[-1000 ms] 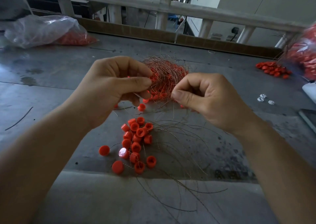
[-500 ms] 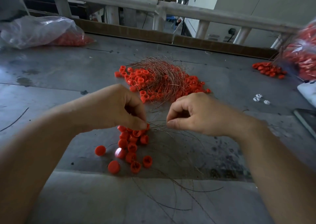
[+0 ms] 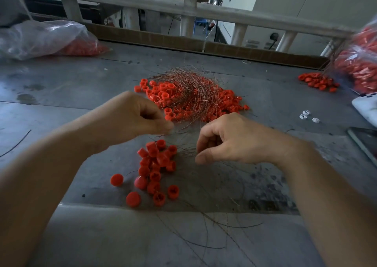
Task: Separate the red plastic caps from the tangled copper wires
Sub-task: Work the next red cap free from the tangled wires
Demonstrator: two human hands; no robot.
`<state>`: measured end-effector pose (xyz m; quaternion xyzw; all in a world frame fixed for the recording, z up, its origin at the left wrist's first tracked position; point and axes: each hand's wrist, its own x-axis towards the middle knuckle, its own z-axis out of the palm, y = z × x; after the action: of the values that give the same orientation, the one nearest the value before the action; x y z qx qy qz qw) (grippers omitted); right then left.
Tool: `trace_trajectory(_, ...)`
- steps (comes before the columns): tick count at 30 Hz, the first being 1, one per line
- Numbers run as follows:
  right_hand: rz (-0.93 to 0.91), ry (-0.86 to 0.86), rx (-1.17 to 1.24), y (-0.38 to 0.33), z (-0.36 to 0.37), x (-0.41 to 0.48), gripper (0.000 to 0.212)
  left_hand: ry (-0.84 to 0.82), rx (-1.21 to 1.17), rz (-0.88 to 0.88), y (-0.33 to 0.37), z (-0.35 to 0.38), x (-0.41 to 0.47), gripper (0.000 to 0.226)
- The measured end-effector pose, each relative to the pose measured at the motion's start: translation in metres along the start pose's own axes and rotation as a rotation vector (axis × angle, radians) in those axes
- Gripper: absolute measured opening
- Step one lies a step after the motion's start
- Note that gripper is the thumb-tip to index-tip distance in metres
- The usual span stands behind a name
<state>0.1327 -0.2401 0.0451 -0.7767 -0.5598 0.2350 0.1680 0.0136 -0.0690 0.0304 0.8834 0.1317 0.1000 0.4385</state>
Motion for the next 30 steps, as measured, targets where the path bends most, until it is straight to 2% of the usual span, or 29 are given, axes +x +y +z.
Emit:
trace_trajectory(2,-0.004,0.033,0.013,0.000,-0.001,0.000,0.016,0.158,0.041,-0.016,-0.007,-0.001,0.005,0.010)
trace_trajectory(4,-0.008,0.066,0.015,-0.001,-0.001,-0.001,0.015,0.289,0.148,-0.021,-0.016,-0.002,0.010,0.017)
trace_trajectory(6,-0.007,0.074,0.010,-0.001,-0.001,-0.001,0.014,0.376,0.254,-0.021,-0.024,-0.001,0.015,0.020)
trace_trajectory(8,-0.009,0.072,0.011,-0.001,-0.001,-0.002,0.013,0.428,0.284,-0.035,-0.032,0.000,0.020,0.010)
trace_trajectory(9,-0.011,0.075,0.013,-0.001,-0.001,-0.002,0.013,0.437,0.306,-0.043,-0.035,0.001,0.023,0.011)
trace_trajectory(13,-0.020,0.100,0.011,-0.001,-0.002,-0.003,0.013,0.352,0.436,-0.038,-0.045,0.007,0.033,0.051)
trace_trajectory(17,-0.018,0.121,-0.009,0.000,-0.003,-0.001,0.014,0.315,0.472,-0.011,-0.043,0.012,0.040,0.061)
trace_trajectory(23,-0.025,0.150,-0.018,0.003,-0.003,0.002,0.014,0.263,0.534,0.057,-0.042,0.014,0.041,0.046)
trace_trajectory(30,0.010,0.212,-0.052,0.007,-0.007,0.004,0.015,0.354,0.559,0.079,-0.046,0.007,0.042,0.019)
